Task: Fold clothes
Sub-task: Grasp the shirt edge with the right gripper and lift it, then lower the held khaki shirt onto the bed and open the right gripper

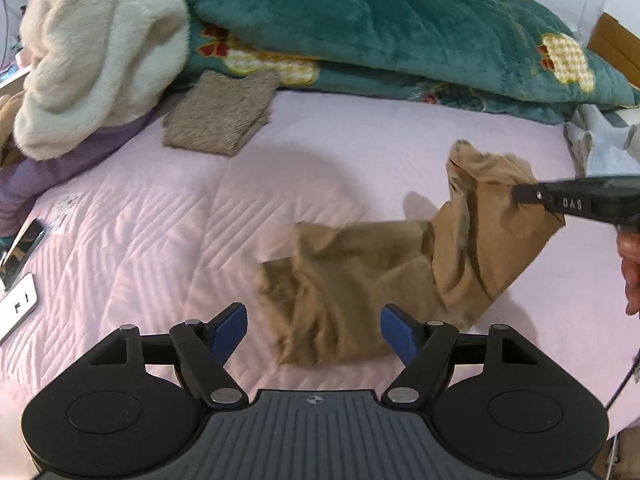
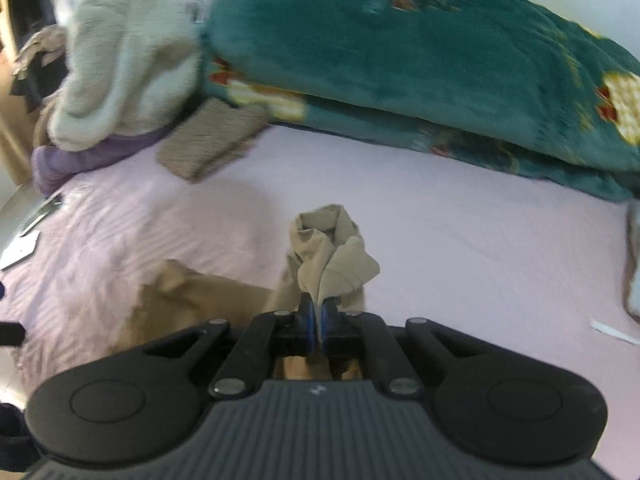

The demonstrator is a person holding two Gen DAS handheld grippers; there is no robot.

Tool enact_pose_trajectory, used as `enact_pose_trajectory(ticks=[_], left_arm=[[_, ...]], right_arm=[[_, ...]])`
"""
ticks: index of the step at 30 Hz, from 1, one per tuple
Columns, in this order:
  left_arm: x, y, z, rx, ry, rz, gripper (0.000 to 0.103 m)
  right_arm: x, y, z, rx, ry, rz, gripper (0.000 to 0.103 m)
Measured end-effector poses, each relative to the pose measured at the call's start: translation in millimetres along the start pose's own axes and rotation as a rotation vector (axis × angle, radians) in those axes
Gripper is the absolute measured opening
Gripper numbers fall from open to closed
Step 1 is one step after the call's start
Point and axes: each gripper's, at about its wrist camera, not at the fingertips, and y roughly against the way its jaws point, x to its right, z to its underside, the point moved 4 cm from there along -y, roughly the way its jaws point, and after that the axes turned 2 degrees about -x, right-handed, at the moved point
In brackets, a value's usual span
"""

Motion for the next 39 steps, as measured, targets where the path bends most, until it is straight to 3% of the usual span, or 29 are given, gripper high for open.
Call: enact_pose_trajectory(ticks=[7,15,24,28,32,35,39], left_arm=[[-38,-30,1,-0.060,0.039,-0.048,0.075],[-56,-20,25,-0.080,0.051,-0.057,0.075],[-68,-20,43,-0.095,0.089,-0.073,0.075],[-69,-25,42,-0.100,0.094,-0.087,0.075],[-62,-32,33,-0.081,0.082,-0.090,0.075],[-54,-41,23,-0.076,0.083,-0.074,0.075],[-40,-44,13,-0.067,0.109,-0.030,0.075]], right_arm=[[-69,-33,-2,-0.038,0.057,-0.038,0.004],[-139,-74,10,-0.075,0.156,-0.083,0.004],[-186,-89,20,-0.084,0.221,-0.158,0.004],[-194,-114,32,-0.126,0.232,-0.186,0.005],[-184,-114,36,-0.140,0.204,-0.207,0.019],[-163,-85,25,-0.095,0.171,-0.166,0.054],[-129,-46,9,-0.051,0.059,-0.215,0.061]])
